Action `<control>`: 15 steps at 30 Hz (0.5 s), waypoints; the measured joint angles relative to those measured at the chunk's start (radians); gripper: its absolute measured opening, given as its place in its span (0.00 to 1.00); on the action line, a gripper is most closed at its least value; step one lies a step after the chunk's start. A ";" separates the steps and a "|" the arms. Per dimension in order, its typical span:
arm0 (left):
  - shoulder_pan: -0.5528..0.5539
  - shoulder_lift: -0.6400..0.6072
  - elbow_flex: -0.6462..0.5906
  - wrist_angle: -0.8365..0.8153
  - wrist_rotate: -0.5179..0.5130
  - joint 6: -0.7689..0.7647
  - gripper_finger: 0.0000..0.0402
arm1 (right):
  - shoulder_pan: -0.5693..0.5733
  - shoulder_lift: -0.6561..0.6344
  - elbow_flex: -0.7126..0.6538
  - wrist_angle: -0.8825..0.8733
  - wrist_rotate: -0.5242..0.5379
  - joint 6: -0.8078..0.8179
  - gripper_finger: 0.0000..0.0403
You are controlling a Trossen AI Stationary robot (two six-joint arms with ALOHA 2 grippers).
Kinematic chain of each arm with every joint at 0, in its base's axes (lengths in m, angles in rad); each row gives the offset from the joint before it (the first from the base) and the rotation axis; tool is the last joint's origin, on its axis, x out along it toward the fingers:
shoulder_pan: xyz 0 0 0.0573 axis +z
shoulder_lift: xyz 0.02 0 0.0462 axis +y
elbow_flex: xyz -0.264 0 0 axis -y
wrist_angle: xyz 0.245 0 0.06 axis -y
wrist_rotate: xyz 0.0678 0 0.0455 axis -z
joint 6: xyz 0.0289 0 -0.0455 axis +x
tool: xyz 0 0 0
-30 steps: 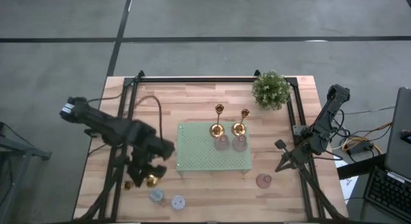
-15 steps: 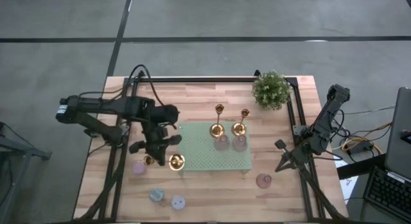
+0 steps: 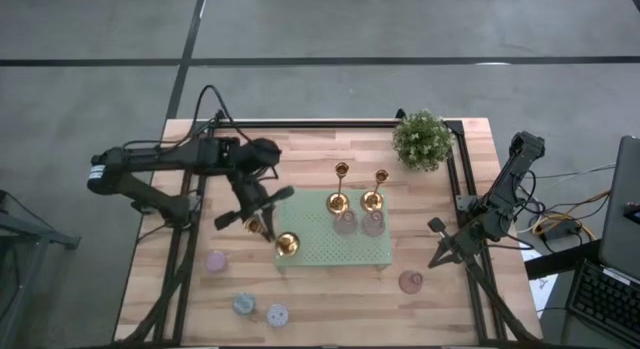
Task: Pick & Place candle stick holders
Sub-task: Put the gold candle holder on the shelf
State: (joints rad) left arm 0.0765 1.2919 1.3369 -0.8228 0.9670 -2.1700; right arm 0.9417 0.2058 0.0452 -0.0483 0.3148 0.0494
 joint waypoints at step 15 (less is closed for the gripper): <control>0.128 0.044 0.000 0.110 -0.049 -0.173 0.06 | 0.000 0.000 0.000 0.000 0.000 0.000 0.02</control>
State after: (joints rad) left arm 0.2041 1.3360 1.3369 -0.7129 0.9175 -2.3428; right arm 0.9419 0.2058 0.0452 -0.0479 0.3147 0.0497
